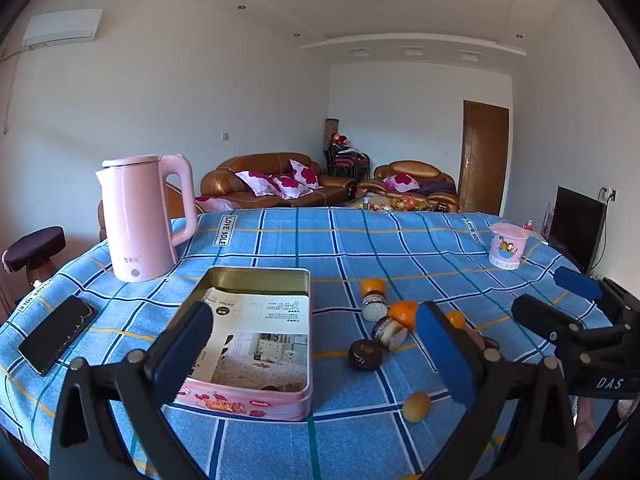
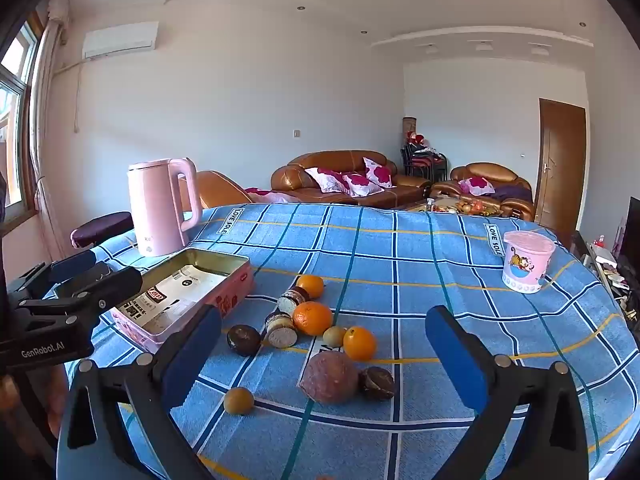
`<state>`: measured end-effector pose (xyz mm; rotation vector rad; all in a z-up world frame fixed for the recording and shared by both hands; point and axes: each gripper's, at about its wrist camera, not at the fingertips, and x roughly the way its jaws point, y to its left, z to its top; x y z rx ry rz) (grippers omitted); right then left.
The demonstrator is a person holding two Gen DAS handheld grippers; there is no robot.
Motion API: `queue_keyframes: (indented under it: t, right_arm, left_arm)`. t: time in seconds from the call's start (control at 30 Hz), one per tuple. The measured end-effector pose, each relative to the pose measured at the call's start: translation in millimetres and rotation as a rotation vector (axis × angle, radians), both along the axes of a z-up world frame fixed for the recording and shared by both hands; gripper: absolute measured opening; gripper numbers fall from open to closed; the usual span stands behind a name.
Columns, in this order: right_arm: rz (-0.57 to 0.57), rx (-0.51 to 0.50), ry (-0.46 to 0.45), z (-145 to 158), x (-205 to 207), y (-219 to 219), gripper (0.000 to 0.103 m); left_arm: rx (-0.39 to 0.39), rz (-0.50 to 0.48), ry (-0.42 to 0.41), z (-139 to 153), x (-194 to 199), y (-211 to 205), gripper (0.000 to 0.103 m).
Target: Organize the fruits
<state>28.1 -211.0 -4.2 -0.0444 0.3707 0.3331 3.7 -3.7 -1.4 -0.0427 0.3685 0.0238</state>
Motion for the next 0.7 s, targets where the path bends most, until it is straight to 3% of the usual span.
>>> queue_keyframes:
  t: [0.7]
  right_arm:
    - [0.012,0.009,0.014,-7,-1,2,0.102]
  left_arm:
    - [0.010,0.002,-0.006,-4,-4,0,0.103]
